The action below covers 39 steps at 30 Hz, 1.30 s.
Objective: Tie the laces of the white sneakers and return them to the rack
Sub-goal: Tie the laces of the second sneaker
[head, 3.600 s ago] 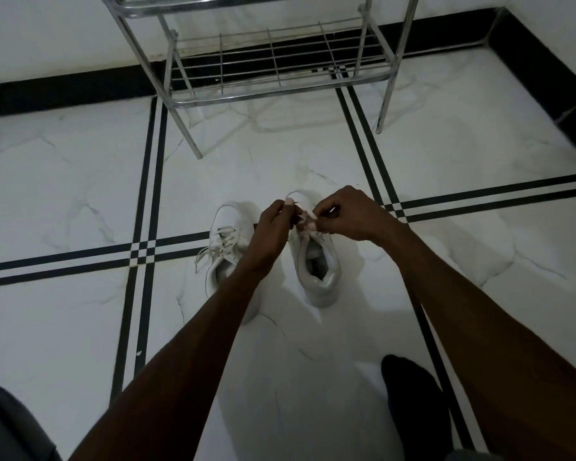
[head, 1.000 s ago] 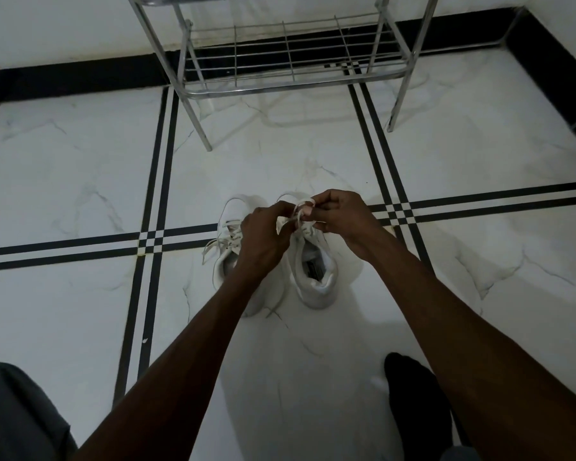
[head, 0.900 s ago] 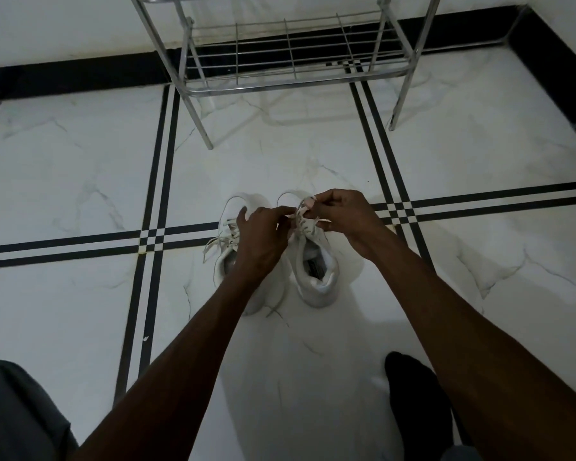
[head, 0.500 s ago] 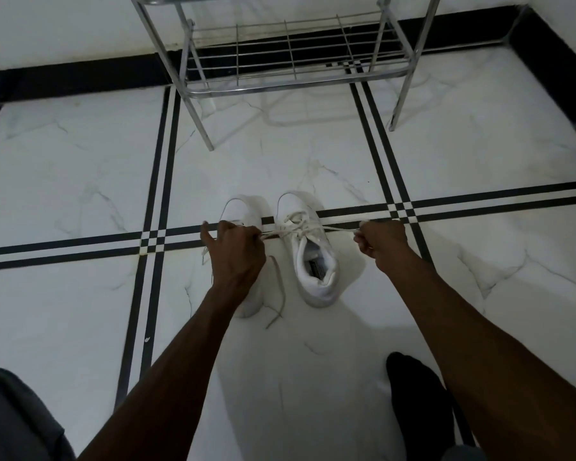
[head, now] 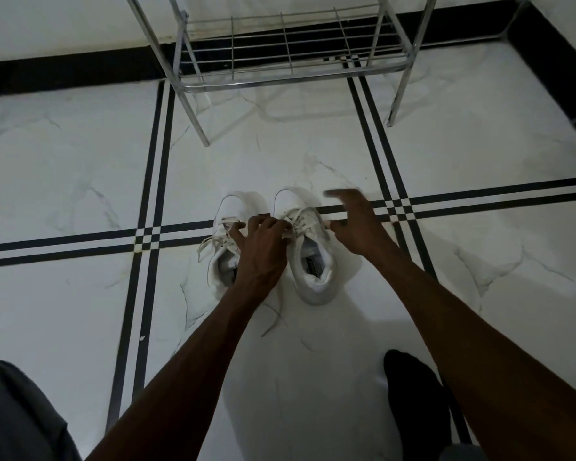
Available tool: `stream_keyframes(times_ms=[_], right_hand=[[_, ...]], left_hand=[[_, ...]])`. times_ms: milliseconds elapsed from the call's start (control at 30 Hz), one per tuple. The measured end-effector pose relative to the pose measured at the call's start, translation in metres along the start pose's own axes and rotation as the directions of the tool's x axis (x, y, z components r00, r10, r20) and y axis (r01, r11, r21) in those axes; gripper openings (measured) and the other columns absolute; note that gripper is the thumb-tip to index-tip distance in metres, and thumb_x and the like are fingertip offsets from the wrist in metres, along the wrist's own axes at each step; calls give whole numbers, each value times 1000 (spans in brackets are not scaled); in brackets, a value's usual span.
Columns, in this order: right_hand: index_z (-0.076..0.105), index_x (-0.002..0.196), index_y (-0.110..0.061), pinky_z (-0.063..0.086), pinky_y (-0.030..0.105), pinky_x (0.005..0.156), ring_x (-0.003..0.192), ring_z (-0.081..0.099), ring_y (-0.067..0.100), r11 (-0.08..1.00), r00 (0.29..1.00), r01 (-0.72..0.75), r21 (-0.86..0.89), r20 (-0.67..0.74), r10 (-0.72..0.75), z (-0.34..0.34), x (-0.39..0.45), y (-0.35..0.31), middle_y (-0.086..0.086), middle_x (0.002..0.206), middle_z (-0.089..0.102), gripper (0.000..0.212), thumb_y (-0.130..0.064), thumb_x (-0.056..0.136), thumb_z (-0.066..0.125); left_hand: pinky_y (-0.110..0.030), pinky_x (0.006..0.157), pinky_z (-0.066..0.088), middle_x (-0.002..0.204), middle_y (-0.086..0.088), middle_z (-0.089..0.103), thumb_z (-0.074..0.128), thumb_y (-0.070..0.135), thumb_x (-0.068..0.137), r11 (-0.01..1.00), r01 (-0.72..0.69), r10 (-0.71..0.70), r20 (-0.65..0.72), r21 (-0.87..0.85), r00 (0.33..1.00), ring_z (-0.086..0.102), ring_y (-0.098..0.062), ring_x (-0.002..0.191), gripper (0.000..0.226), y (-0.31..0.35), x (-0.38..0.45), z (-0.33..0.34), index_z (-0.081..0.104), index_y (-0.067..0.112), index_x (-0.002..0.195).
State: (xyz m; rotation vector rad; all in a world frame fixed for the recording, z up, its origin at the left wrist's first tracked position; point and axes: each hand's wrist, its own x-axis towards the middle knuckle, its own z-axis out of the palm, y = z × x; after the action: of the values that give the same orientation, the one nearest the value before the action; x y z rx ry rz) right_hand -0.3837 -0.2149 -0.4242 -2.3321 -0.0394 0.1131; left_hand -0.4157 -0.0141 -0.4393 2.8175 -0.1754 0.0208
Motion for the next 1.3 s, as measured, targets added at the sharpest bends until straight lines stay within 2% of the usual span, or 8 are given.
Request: stream_keyframes(times_ms=[167, 467, 600, 867, 967, 1133, 1200, 1300], right_hand=[[77, 92, -15, 57, 39, 82, 86, 70, 19, 1000, 992, 13, -18, 130, -10, 6, 4, -4, 7, 93, 77, 9, -19, 89, 70], [56, 80, -23, 59, 54, 80, 89, 71, 24, 968, 970, -216, 127, 141, 197, 11, -3, 14, 7, 94, 73, 14, -24, 93, 61], [60, 87, -16, 58, 54, 83, 92, 71, 22, 942, 963, -256, 215, 145, 229, 9, -9, 12, 6, 93, 72, 16, -30, 94, 62], [61, 86, -17, 62, 50, 78, 94, 73, 23, 883, 941, -335, 329, 157, 298, 10, -14, 12, 8, 101, 73, 15, -29, 93, 66], [60, 86, -18, 63, 45, 75, 95, 73, 22, 860, 927, -375, 345, 141, 348, 16, -17, 15, 5, 101, 74, 17, -33, 92, 65], [56, 79, -21, 64, 44, 74, 98, 70, 23, 799, 896, -427, 423, 76, 438, 26, -16, 15, 9, 108, 70, 18, -26, 95, 62], [56, 78, -23, 63, 45, 75, 99, 70, 25, 804, 893, -429, 410, 62, 445, 25, -15, 14, 9, 108, 70, 18, -26, 94, 63], [56, 75, -25, 60, 52, 81, 96, 71, 26, 908, 946, -323, 265, 78, 314, 17, -9, 18, 8, 102, 73, 18, -23, 90, 67]], left_hand=[[-55, 105, 22, 88, 4, 73, 63, 9, 88, 998, 31, -30, -9, 58, 1000, 55, -26, 111, 16, -3, 3, 3, 69, 23, 83], [-40, 79, 18, 71, -3, 59, 53, -2, 62, 998, 46, -47, 24, 41, 999, 54, -33, 90, 31, 7, -3, 3, 52, 14, 88], [-44, 79, 42, 85, -17, 64, 54, 3, 79, 977, 167, -163, 35, -135, 986, 57, -37, 88, 21, 18, 4, 7, 51, 8, 99], [-38, 76, 49, 92, -8, 67, 55, 13, 93, 506, 546, -536, 253, -668, 805, 66, -28, 92, 12, 24, 16, 11, 47, 15, 84], [-49, 88, 56, 96, -12, 65, 59, 10, 84, 289, 588, -600, 336, -756, 726, 66, -30, 96, 15, 23, 16, 16, 46, 17, 81], [-31, 68, 55, 94, -15, 66, 60, -1, 90, -16, 539, -620, 431, -842, 655, 65, -21, 82, 17, 26, 14, 20, 51, 12, 85], [-36, 75, 59, 100, -19, 69, 56, -1, 93, 15, 538, -615, 417, -843, 670, 68, -25, 86, 16, 24, 13, 22, 51, 13, 85], [-48, 87, 60, 102, -16, 73, 54, 4, 92, 415, 469, -559, 188, -780, 808, 71, -31, 93, 8, 15, 8, 18, 55, 12, 91]])
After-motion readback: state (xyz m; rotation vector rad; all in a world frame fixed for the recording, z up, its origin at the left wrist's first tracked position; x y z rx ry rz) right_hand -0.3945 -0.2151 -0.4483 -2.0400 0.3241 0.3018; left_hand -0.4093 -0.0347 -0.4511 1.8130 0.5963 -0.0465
